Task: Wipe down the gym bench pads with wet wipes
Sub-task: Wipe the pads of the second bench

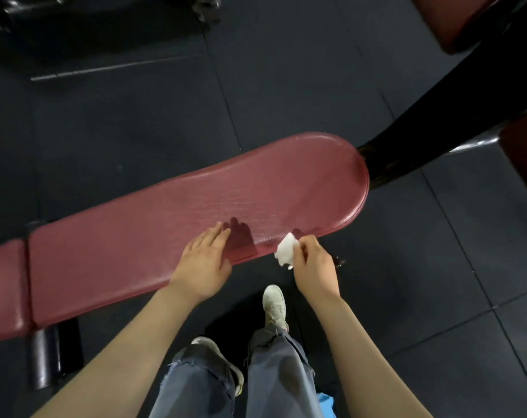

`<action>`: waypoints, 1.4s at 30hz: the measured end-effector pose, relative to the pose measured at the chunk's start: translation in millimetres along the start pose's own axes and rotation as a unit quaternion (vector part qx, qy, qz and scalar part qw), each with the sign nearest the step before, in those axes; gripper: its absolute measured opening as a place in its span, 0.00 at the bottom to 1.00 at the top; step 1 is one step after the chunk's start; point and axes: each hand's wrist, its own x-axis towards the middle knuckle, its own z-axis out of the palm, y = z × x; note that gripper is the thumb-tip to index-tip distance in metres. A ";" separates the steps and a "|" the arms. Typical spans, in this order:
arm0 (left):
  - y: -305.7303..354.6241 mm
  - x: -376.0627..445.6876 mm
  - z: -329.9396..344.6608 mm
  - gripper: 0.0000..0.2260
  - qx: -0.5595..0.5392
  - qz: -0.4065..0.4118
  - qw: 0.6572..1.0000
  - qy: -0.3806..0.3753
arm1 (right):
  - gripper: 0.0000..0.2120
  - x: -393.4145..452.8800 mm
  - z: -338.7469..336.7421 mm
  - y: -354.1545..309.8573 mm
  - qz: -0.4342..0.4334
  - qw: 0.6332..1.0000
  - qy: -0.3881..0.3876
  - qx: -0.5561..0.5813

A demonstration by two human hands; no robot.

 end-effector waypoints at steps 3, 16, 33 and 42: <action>0.7 -29.0 -22.5 0.27 -0.057 0.022 0.998 0.024 | 0.11 -21.1 -11.7 -32.4 -0.035 0.996 -0.009 0.079; -18.0 -142.9 -128.8 0.17 -0.514 -0.029 0.848 0.124 | 0.09 -92.2 -15.1 -184.3 -0.202 0.954 -0.118 0.189; -82.7 -196.9 -144.2 0.05 -0.528 -0.111 0.811 0.225 | 0.04 -109.8 44.0 -278.4 -0.236 0.918 -0.289 0.136; -194.9 -218.9 -164.4 0.05 -0.522 -0.121 0.810 0.237 | 0.04 -136.8 125.3 -340.3 -0.117 0.927 -0.319 0.157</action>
